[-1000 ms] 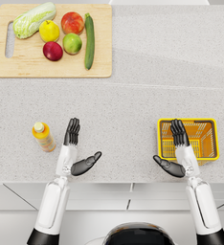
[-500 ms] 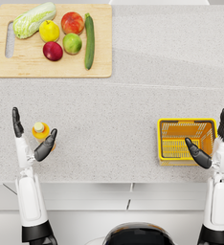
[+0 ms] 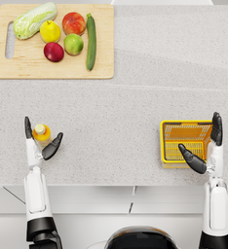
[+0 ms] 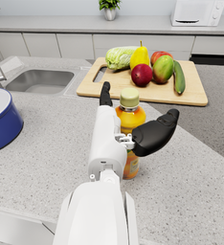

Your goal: Pick up the lemon tea and place it into the yellow basket

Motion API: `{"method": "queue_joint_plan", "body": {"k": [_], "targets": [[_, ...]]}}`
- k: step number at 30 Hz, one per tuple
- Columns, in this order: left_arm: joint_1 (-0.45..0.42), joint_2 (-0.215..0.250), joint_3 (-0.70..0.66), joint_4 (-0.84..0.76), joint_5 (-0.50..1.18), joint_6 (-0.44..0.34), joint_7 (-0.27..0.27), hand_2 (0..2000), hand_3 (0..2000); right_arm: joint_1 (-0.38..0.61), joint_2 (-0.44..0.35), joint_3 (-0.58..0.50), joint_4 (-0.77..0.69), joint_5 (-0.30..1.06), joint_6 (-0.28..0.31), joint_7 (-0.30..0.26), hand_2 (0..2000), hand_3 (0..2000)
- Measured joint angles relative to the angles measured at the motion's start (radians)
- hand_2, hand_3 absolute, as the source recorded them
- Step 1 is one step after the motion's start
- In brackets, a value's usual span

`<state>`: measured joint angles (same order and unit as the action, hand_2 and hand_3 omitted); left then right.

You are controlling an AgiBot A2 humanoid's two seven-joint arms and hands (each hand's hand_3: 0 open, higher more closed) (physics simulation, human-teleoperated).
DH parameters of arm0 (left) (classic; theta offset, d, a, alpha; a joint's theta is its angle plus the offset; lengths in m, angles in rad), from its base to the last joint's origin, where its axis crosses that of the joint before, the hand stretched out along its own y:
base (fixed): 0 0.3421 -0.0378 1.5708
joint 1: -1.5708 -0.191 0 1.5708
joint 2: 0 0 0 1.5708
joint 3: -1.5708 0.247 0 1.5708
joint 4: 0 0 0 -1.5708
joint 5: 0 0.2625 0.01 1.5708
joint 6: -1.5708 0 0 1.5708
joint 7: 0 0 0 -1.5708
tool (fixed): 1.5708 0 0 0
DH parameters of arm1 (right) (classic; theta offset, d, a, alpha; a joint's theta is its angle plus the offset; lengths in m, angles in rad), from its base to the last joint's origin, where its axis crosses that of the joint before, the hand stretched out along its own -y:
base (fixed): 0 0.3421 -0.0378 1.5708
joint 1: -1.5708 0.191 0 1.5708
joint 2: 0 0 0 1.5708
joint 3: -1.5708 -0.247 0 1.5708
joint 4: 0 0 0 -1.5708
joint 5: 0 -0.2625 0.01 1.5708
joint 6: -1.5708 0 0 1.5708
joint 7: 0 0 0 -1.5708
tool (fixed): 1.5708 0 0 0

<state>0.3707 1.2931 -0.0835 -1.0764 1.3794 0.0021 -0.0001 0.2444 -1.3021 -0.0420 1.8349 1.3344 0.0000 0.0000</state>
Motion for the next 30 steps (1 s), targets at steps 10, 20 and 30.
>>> {"method": "queue_joint_plan", "body": {"k": [10,20,30], "targets": [[0.130,0.023,0.010,0.346,0.000,-0.006,0.001,2000,653,-0.020,-0.015,0.005,0.012,0.000,0.000,0.000,0,0],[0.034,0.044,-0.084,-0.152,0.000,-0.063,0.005,2000,2000,-0.045,-0.028,0.101,-0.081,0.000,0.000,0.000,0,0],[0.166,0.127,0.294,-0.543,0.000,-0.101,0.002,2000,2000,0.069,-0.127,0.338,-0.101,0.189,0.000,0.000,0,0]]}}
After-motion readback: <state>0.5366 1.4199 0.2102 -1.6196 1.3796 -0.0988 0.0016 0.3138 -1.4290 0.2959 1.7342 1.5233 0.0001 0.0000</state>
